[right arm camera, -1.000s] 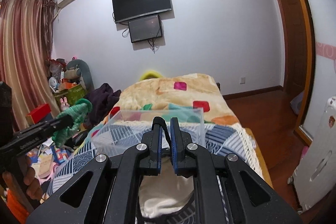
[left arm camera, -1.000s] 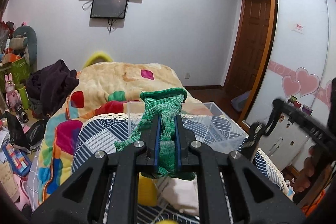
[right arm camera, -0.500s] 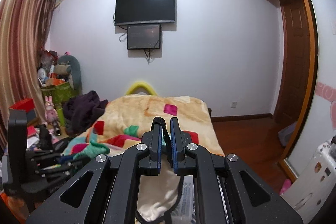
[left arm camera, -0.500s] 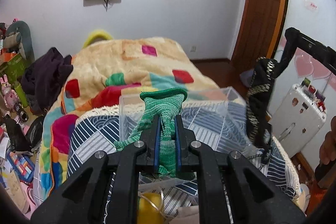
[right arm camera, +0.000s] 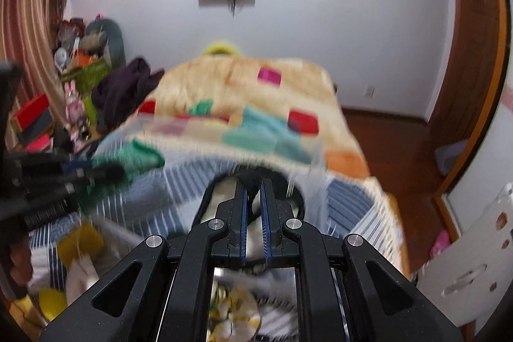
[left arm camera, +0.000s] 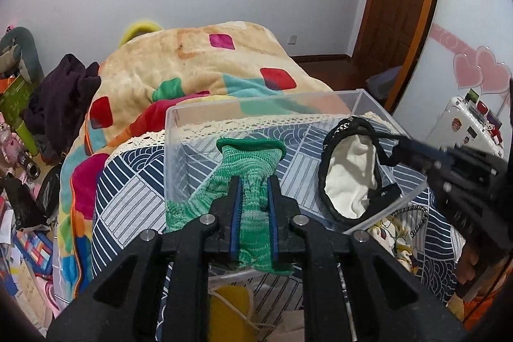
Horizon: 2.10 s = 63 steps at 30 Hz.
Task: Organize soft objects
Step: 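Carry the glove into the clear box with the left tool while the right tool drops the mask in, then grasp the yellow sponge with the left tool while the right tool grasps the floral scrunchie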
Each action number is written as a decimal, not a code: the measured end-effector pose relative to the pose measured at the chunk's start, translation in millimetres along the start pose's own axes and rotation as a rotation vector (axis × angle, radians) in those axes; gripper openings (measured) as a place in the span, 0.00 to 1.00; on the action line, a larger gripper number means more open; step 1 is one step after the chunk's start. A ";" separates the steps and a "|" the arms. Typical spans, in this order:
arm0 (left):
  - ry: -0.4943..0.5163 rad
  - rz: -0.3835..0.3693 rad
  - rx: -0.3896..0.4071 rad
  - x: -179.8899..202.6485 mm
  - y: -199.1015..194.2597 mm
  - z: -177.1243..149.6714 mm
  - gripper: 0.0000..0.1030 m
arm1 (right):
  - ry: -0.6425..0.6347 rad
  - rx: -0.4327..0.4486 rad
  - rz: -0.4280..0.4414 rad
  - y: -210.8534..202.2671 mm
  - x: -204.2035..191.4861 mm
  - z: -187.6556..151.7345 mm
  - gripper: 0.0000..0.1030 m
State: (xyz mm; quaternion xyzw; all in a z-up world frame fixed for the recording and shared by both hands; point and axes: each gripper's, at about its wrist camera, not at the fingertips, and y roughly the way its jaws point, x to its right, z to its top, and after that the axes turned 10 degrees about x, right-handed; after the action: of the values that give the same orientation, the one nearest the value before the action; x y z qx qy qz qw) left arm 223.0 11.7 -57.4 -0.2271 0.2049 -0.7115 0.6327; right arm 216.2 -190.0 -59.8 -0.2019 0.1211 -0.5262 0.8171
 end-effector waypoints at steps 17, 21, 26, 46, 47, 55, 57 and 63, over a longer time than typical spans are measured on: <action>0.013 0.001 0.165 4.1 -67.6 -10.1 0.93 | 0.053 0.129 0.086 -68.0 -8.4 -6.1 0.84; 0.053 0.059 0.180 4.9 -76.6 -25.3 0.95 | 0.087 0.138 0.100 -70.7 -10.8 -11.0 0.93; 0.038 0.078 0.145 -7.8 -79.6 -53.8 0.96 | 0.095 0.102 0.083 -62.4 -15.1 -27.6 0.94; -0.071 -0.020 -0.005 -33.2 -49.7 -112.1 0.50 | 0.217 -0.095 0.162 -29.2 -12.0 -77.8 0.67; -0.070 -0.031 -0.005 -30.7 -49.8 -112.9 0.42 | 0.225 -0.096 0.168 -29.7 -10.3 -78.4 0.60; -0.030 -0.028 0.042 -14.1 -66.8 -110.0 0.28 | 0.241 -0.059 0.164 -45.9 -4.6 -79.7 0.23; -0.032 -0.030 0.062 -13.9 -75.1 -106.5 0.28 | 0.238 -0.036 0.150 -52.6 -5.3 -78.1 0.21; -0.027 -0.025 0.133 -12.7 -100.9 -90.0 0.28 | 0.206 0.045 0.130 -76.2 -8.7 -66.5 0.20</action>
State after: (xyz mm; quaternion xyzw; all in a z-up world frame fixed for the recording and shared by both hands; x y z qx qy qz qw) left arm 90.4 36.3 -72.9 -0.1968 0.1456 -0.7283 0.6401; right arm 123.5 -223.3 -84.3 -0.1200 0.2054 -0.4925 0.8372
